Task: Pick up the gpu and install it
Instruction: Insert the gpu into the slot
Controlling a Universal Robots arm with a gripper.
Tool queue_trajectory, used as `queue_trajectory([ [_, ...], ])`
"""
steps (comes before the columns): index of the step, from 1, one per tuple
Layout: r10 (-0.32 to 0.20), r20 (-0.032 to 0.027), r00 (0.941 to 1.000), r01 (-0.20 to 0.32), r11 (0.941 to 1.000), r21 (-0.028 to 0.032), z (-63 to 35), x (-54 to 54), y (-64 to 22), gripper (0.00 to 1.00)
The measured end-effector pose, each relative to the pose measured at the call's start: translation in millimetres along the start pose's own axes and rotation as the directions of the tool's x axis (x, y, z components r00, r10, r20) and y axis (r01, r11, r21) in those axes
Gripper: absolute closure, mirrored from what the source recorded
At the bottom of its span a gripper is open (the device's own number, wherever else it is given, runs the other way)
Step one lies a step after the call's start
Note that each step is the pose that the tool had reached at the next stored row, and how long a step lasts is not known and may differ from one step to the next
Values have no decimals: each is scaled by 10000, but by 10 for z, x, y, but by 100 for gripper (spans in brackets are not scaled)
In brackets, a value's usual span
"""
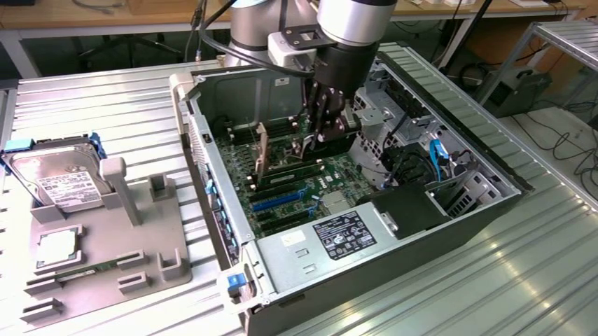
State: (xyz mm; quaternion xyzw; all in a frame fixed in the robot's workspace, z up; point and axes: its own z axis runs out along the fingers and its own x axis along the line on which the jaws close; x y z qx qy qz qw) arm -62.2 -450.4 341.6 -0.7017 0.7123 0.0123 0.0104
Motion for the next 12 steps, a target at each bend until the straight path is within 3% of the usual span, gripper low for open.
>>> queue_trajectory([
  [12,-1,1,10000,1,10000,1,22,26,32,74],
])
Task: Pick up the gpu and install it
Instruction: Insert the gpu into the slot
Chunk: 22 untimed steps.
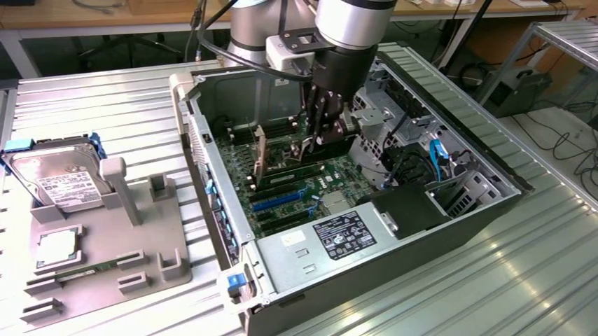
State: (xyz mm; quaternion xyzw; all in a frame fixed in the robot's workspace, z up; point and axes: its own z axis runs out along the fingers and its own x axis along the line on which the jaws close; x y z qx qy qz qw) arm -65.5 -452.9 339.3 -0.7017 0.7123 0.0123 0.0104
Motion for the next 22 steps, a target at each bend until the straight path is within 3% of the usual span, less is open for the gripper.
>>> queue_trajectory([
  [22,1,-2,10000,-1,10000,-1,40,77,132,74],
])
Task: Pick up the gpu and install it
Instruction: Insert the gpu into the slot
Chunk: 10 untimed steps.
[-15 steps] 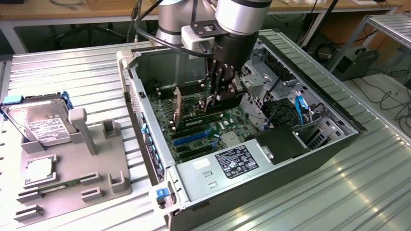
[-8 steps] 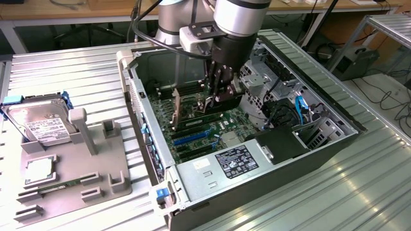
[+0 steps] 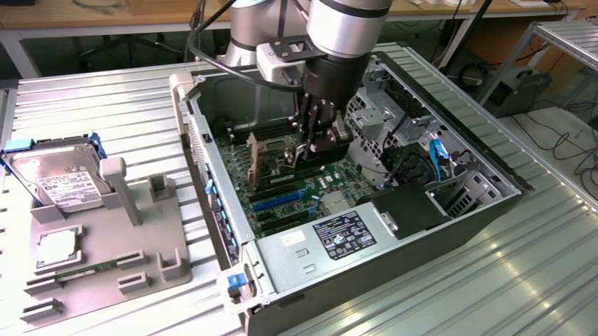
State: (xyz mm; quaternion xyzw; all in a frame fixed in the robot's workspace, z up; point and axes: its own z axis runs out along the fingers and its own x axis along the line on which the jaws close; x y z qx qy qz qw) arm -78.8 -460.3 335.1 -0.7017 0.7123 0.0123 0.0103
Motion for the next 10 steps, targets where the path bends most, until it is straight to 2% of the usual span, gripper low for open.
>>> queue_trajectory([
  [10,30,-59,10000,-30,10000,3,151,6,84,74],
])
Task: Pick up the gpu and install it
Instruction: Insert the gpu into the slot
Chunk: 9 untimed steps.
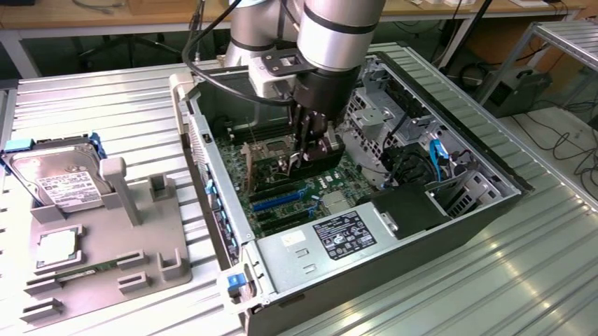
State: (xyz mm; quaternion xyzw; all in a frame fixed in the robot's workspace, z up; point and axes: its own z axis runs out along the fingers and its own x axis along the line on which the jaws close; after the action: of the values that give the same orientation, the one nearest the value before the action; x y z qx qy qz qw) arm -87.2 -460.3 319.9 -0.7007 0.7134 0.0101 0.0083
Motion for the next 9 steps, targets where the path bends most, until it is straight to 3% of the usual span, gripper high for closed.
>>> queue_trajectory([
  [3,84,-62,9999,-84,10000,3,38,0,11,74],
  [9,374,-68,9993,-374,9993,11,81,2,39,74],
])
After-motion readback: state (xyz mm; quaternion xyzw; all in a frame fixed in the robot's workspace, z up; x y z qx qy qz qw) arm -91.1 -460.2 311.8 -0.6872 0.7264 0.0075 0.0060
